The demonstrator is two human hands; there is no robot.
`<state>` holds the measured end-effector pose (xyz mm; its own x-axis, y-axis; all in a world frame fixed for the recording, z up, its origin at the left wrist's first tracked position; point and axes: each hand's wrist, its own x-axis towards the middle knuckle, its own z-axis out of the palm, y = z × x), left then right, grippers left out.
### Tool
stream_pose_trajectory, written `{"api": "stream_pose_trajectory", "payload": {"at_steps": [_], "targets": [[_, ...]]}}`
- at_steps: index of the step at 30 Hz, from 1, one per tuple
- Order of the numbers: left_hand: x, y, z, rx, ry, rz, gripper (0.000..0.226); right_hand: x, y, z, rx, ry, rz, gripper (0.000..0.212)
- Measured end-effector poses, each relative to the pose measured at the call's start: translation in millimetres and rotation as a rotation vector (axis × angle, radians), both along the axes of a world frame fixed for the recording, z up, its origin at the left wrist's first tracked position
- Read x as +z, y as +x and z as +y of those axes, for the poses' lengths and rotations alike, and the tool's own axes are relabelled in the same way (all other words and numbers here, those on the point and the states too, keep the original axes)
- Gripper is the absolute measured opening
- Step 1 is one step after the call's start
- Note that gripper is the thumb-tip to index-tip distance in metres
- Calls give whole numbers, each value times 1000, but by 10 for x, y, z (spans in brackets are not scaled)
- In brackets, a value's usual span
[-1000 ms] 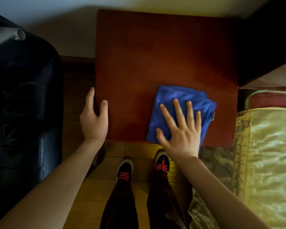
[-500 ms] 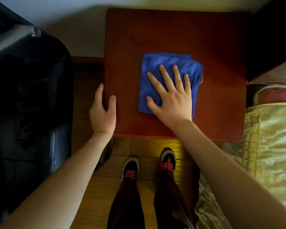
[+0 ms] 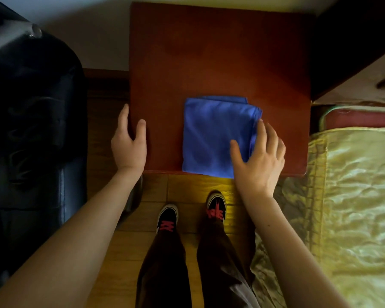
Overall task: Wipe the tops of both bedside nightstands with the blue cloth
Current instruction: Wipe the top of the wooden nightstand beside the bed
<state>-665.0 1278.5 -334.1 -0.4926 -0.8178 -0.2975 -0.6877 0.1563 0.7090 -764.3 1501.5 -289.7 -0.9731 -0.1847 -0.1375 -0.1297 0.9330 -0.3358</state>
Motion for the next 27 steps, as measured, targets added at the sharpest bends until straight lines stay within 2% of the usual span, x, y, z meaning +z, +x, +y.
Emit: {"api": "stream_pose_trajectory", "payload": {"at_steps": [3,6,10,12,15,17,22,27], "targets": [[-6,1,6,17,21,4,56,-3,71,-46,-109,113,-92,88],[-4,6,8,25,33,4,56,-5,189,-177,-131,34,-157,88],[-4,7,2,19,46,-4,57,63,155,-268,-436,-282,-362,66],[5,6,-7,11,58,-1,57,71,86,-241,-502,-359,-484,49],[25,23,-44,8,112,20,58,89,74,-195,-567,-631,-672,21],[77,27,-63,15,163,25,58,142,108,-184,-536,-707,-676,15],[454,116,-4,-15,310,-77,56,497,97,-220,-331,-691,-576,10],[1505,338,111,-85,314,-99,42,1433,11,-246,-219,-651,-487,22]]}}
